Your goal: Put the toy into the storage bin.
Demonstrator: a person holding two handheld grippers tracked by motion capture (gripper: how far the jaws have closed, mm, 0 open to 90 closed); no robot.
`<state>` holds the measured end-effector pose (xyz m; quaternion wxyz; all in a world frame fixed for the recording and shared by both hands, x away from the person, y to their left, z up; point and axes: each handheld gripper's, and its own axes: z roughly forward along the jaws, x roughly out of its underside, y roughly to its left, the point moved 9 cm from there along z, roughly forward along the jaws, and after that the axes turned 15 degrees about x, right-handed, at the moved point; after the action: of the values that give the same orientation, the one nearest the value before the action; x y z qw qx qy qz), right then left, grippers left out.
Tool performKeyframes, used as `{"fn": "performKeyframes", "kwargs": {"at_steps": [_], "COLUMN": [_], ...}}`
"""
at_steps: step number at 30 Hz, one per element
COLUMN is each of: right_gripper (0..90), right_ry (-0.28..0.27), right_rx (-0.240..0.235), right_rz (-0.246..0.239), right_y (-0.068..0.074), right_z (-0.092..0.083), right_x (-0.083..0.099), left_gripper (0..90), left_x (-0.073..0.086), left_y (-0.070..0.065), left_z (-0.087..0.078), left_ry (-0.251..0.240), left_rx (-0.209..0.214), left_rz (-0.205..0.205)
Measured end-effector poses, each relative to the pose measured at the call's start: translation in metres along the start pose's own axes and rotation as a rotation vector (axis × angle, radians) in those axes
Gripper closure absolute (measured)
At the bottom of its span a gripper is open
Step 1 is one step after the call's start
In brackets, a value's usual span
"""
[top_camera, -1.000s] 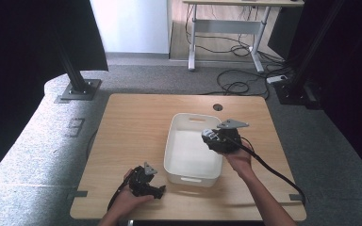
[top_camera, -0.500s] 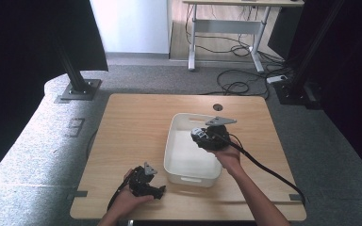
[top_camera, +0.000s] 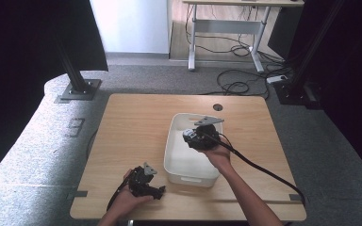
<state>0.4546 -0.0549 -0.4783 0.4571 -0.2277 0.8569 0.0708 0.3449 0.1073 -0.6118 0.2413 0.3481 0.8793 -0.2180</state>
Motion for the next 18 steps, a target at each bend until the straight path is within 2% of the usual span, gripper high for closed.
{"fn": "performKeyframes", "kwargs": {"at_steps": [2, 4, 6, 8, 9, 10, 13, 15, 18], "right_gripper": [50.3, 50.3, 50.3, 50.3, 50.3, 50.3, 50.3, 50.3, 50.3], "right_ry": [0.019, 0.023, 0.024, 0.03, 0.033, 0.033, 0.027, 0.037, 0.059], "right_rx": [0.022, 0.022, -0.002, 0.003, 0.02, 0.015, -0.004, -0.007, 0.012], "right_rz": [-0.018, -0.024, -0.007, -0.013, -0.032, -0.047, -0.033, -0.022, -0.037], "right_y": [0.003, 0.005, 0.012, 0.013, 0.014, 0.019, 0.025, 0.025, 0.022], "right_z": [0.005, 0.007, 0.01, 0.011, 0.012, 0.013, 0.015, 0.017, 0.023], "right_x": [0.0, 0.0, -0.002, -0.002, -0.001, -0.002, -0.005, -0.004, 0.0], "left_gripper": [5.9, 5.9, 5.9, 5.9, 5.9, 5.9, 5.9, 5.9, 5.9], "left_x": [0.0, 0.0, 0.0, 0.0, 0.0, 0.0, 0.0, 0.0, 0.0], "left_y": [0.0, 0.0, 0.0, 0.0, 0.0, 0.0, 0.0, 0.0, 0.0], "left_z": [0.0, 0.0, 0.0, 0.0, 0.0, 0.0, 0.0, 0.0, 0.0], "left_ry": [0.0, 0.0, 0.002, 0.003, 0.003, 0.004, 0.005, 0.006, 0.006], "left_rx": [-0.001, -0.001, 0.0, 0.001, 0.002, 0.002, 0.001, 0.001, 0.002], "left_rz": [-0.001, -0.001, 0.0, 0.002, 0.002, 0.003, 0.004, 0.004, 0.003]}}
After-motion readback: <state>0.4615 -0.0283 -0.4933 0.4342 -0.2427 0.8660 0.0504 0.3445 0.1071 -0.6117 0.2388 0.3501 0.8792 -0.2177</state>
